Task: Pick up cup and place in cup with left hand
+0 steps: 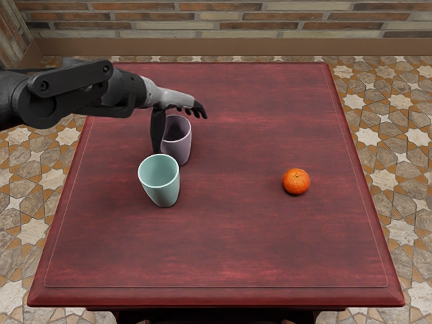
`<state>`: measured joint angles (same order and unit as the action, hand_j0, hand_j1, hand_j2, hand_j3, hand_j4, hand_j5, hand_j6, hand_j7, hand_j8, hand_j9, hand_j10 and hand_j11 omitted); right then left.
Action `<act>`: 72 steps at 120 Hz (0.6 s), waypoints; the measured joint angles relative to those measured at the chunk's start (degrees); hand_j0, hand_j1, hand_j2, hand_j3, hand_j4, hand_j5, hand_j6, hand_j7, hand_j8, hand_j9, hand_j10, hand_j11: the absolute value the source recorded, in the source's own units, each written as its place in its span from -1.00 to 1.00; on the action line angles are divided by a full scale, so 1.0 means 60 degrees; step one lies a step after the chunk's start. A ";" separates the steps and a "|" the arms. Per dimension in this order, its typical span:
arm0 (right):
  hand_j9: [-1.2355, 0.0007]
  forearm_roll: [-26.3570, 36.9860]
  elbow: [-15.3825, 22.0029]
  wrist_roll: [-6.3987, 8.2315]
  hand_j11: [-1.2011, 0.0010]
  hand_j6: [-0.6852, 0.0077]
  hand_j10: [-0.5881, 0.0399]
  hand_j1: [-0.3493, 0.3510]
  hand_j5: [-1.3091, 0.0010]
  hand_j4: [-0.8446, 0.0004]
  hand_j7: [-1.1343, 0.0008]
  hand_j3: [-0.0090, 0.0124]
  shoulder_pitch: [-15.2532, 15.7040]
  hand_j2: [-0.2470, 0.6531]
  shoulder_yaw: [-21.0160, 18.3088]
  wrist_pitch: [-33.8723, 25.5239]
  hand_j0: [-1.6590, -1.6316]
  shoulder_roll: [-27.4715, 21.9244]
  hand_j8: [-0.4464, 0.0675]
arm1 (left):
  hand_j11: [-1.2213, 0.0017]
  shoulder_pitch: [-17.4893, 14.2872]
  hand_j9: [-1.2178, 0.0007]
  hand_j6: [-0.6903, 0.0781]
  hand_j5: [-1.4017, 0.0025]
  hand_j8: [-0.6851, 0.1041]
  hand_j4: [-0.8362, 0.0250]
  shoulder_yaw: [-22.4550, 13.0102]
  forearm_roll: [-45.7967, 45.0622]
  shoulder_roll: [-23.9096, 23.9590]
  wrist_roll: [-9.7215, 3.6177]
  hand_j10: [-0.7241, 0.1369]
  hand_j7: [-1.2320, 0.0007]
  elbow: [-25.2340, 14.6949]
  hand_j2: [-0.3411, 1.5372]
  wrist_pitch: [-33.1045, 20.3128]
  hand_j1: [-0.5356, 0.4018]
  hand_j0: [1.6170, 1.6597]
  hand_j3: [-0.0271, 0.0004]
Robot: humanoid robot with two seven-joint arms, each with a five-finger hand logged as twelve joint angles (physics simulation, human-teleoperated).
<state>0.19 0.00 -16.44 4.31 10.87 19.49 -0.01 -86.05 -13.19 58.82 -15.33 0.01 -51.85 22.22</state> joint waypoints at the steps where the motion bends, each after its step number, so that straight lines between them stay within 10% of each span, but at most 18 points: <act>1: 1.00 0.0000 0.0000 0.0000 1.00 1.00 0.88 -1.00 1.00 1.00 1.00 -0.16 0.0000 -0.45 0.0000 0.0000 -0.93 0.0000 0.76 | 0.61 0.0000 0.61 0.31 0.65 0.26 0.51 0.0000 0.0001 0.0003 0.0000 0.25 0.61 0.0000 -0.60 -0.0001 0.42 0.92 0.97; 38: 1.00 0.0000 0.0000 0.0000 1.00 1.00 0.88 -1.00 1.00 1.00 1.00 -0.16 0.0000 -0.45 0.0000 0.0002 -0.93 0.0000 0.76 | 0.49 0.0021 0.49 0.18 0.56 0.14 0.40 -0.0041 0.0002 0.0065 0.0000 0.14 0.50 0.0000 -0.49 -0.0008 0.05 0.93 0.97; 72: 1.00 0.0000 0.0000 0.0000 1.00 1.00 0.88 -1.00 1.00 1.00 1.00 -0.16 -0.0001 -0.45 0.0000 0.0002 -0.93 0.0000 0.76 | 0.42 -0.0020 0.42 0.09 0.50 0.05 0.32 -0.0158 0.0000 0.0037 -0.0001 0.06 0.43 -0.0001 -0.54 -0.0015 0.11 0.92 0.97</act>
<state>0.19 0.00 -16.44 4.31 10.87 19.51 -0.01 -86.17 -14.14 58.82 -15.11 0.00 -51.86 22.14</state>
